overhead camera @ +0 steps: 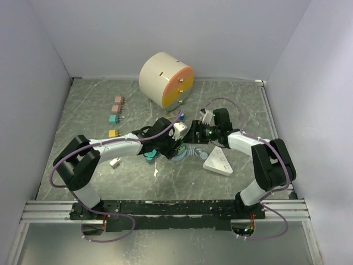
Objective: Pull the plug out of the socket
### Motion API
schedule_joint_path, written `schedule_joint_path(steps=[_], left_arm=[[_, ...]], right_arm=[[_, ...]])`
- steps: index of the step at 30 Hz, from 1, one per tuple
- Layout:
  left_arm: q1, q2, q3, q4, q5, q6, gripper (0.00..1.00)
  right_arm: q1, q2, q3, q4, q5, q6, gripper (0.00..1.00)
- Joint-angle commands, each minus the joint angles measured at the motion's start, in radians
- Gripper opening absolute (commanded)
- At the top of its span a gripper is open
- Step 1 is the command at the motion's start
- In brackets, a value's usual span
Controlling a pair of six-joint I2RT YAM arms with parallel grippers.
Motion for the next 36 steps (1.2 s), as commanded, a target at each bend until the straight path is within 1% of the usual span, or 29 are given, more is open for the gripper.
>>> schedule_joint_path(steps=[1,3,4,7,9,11,12,14,16,17,18,22,25,31,34,36], left_arm=[[-0.004,-0.019,0.003,0.041,0.061,-0.012,0.71],[-0.004,-0.028,-0.01,0.049,0.066,-0.03,0.7],[-0.004,-0.029,-0.01,0.05,0.064,-0.039,0.68],[-0.005,-0.019,-0.002,0.04,0.056,-0.054,0.55],[-0.005,-0.012,0.006,0.024,0.063,-0.06,0.51],[-0.006,-0.006,0.011,0.006,0.063,-0.071,0.45],[-0.006,-0.006,0.013,-0.004,0.056,-0.081,0.39],[-0.007,-0.006,0.015,-0.016,0.046,-0.102,0.32],[-0.008,-0.007,0.017,-0.022,0.045,-0.127,0.2],[-0.007,-0.01,0.018,-0.022,0.045,-0.144,0.12],[-0.007,-0.01,0.018,-0.021,0.044,-0.164,0.08],[-0.007,0.0,0.03,-0.014,0.032,-0.281,0.07],[-0.005,0.011,0.038,0.007,0.052,-0.412,0.07],[0.0,0.024,0.059,0.053,0.14,-0.562,0.07],[0.011,0.017,0.044,0.09,0.165,-0.612,0.07],[0.033,0.005,0.003,0.136,0.195,-0.659,0.07]], right_arm=[[-0.025,-0.066,0.021,-0.047,-0.04,0.0,0.74],[-0.025,-0.071,0.009,-0.059,-0.025,-0.007,0.75],[-0.025,-0.071,0.003,-0.061,-0.022,-0.008,0.75],[-0.024,-0.075,-0.023,-0.054,-0.028,0.002,0.74],[-0.022,-0.084,-0.042,-0.052,-0.036,0.006,0.74],[-0.018,-0.105,-0.053,-0.064,-0.034,0.004,0.73],[-0.014,-0.117,-0.057,-0.076,-0.029,-0.001,0.73],[-0.005,-0.138,-0.064,-0.099,-0.025,-0.008,0.71],[0.005,-0.154,-0.076,-0.112,-0.03,-0.009,0.7],[0.009,-0.162,-0.084,-0.113,-0.036,-0.005,0.7],[0.013,-0.17,-0.094,-0.109,-0.045,0.007,0.69],[0.019,-0.207,-0.137,-0.101,-0.055,0.036,0.65],[0.02,-0.238,-0.167,-0.09,-0.045,0.075,0.65],[0.019,-0.262,-0.228,-0.03,0.038,0.214,0.67],[0.006,-0.276,-0.277,0.071,0.076,0.309,0.67],[-0.01,-0.284,-0.315,0.146,0.08,0.371,0.66]])
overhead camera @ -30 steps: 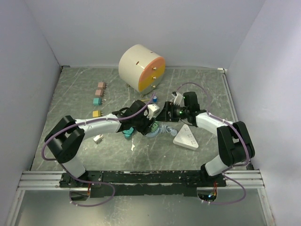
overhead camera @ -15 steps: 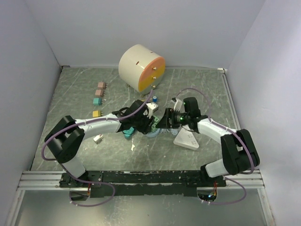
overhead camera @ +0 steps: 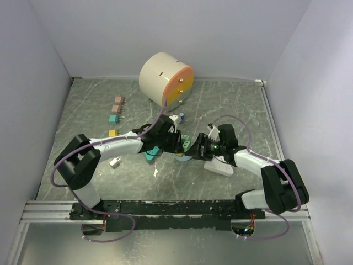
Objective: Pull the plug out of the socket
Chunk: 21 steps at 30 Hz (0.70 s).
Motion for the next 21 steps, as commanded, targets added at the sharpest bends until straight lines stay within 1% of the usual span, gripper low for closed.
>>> schedule_joint_path(steps=[1,3,6,9,11,14,18,21], left_arm=[[0.038,-0.013,-0.054,0.144,0.144,-0.172,0.07],[0.063,-0.016,-0.106,0.222,0.21,-0.229,0.07],[0.077,-0.005,-0.166,0.344,0.279,-0.289,0.07],[0.077,0.012,-0.18,0.385,0.294,-0.322,0.07],[0.077,0.012,-0.187,0.401,0.294,-0.332,0.07],[0.076,0.015,-0.184,0.392,0.292,-0.333,0.07],[0.074,0.015,-0.165,0.363,0.289,-0.33,0.07],[0.073,-0.009,-0.14,0.333,0.278,-0.308,0.07]], right_arm=[[-0.028,-0.027,-0.069,0.171,0.055,0.171,0.66],[-0.034,-0.009,-0.082,0.203,0.074,0.192,0.65],[-0.038,0.059,-0.091,0.295,0.05,0.235,0.62],[-0.036,0.119,-0.1,0.372,0.046,0.263,0.56],[-0.036,0.142,-0.102,0.386,0.06,0.262,0.55],[-0.028,0.136,-0.098,0.375,0.133,0.236,0.52],[-0.002,0.138,-0.07,0.274,0.282,0.146,0.36],[0.01,0.142,-0.075,0.229,0.375,0.102,0.15]])
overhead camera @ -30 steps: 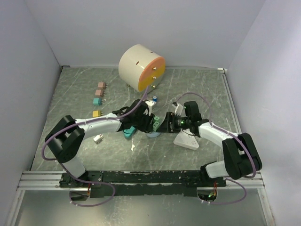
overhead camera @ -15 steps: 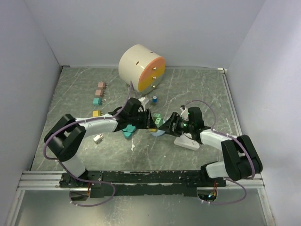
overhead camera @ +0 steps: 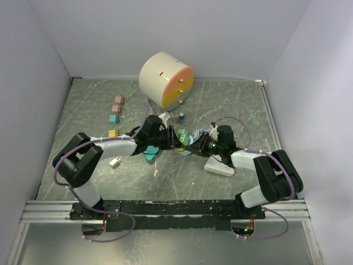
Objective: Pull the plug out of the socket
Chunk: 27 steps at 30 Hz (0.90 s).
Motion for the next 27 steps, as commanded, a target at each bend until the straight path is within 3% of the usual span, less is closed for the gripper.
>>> schedule_joint_path(steps=[1,4,17,22,27], left_arm=[[-0.03,-0.025,0.046,-0.041,0.094,-0.008,0.07],[-0.032,-0.059,0.088,-0.107,0.06,0.041,0.07],[-0.032,-0.144,0.095,-0.231,-0.053,0.142,0.07],[-0.038,-0.146,0.136,-0.292,-0.112,0.178,0.07],[-0.006,-0.196,0.156,-0.366,-0.12,0.208,0.07]], right_arm=[[0.014,0.027,0.0,-0.108,0.284,-0.115,0.1],[0.015,0.052,-0.009,-0.11,0.335,-0.141,0.0],[-0.104,0.189,-0.058,0.039,0.239,-0.121,0.0],[-0.104,0.215,-0.061,0.048,0.271,-0.134,0.0],[-0.107,0.24,-0.059,0.112,0.178,-0.165,0.0]])
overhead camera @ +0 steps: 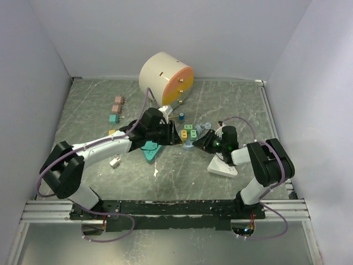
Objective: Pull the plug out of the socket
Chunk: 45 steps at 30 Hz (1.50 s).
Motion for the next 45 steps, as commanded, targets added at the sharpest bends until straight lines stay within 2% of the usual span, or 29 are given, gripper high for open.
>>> schedule_joint_path(steps=[1,5,10,14,16,19,22,24,29,32,35,36,37,38,45], left_arm=[[0.054,-0.074,0.014,-0.075,0.02,0.045,0.07],[0.208,-0.15,-0.037,-0.082,0.176,0.064,0.07],[0.451,-0.241,-0.074,-0.162,0.264,0.122,0.07],[0.699,-0.283,-0.067,-0.23,0.259,0.153,0.07],[0.812,-0.277,-0.045,-0.285,0.187,0.138,0.07],[0.947,-0.221,-0.007,-0.305,0.046,0.093,0.07],[1.036,-0.087,0.036,-0.241,0.124,0.056,0.07],[1.085,0.027,0.107,-0.275,0.197,0.048,0.07],[1.111,0.222,0.221,-0.292,0.221,0.086,0.12],[1.119,0.285,0.23,-0.255,0.279,0.085,0.21],[1.121,0.32,0.248,-0.247,0.263,0.112,0.4],[1.126,0.326,0.247,-0.245,0.258,0.118,0.58],[1.132,0.331,0.242,-0.243,0.261,0.12,0.87],[1.137,0.336,0.237,-0.239,0.27,0.121,0.98],[1.152,0.264,0.195,-0.24,0.22,0.123,0.99]], right_arm=[[-0.006,0.069,-0.037,-0.104,0.069,-0.112,0.0],[-0.006,0.084,-0.024,-0.078,0.021,-0.124,0.0],[-0.006,0.103,-0.013,-0.066,-0.014,-0.128,0.0],[-0.006,0.117,-0.006,-0.061,-0.034,-0.13,0.0],[-0.006,0.122,-0.004,-0.058,-0.044,-0.131,0.0],[-0.007,0.129,-0.002,-0.052,-0.056,-0.129,0.0],[-0.006,0.122,-0.002,-0.056,-0.062,-0.131,0.0],[-0.006,0.11,-0.002,-0.064,-0.062,-0.135,0.0],[-0.006,0.079,-0.01,-0.077,-0.053,-0.146,0.0],[-0.006,0.07,-0.01,-0.086,-0.049,-0.15,0.0],[-0.006,0.071,-0.011,-0.082,-0.055,-0.15,0.0],[-0.006,0.072,-0.011,-0.08,-0.055,-0.149,0.0],[-0.006,0.075,-0.01,-0.08,-0.057,-0.149,0.0],[-0.005,0.079,-0.008,-0.079,-0.059,-0.149,0.0],[-0.004,0.094,-0.003,-0.072,-0.065,-0.146,0.0]])
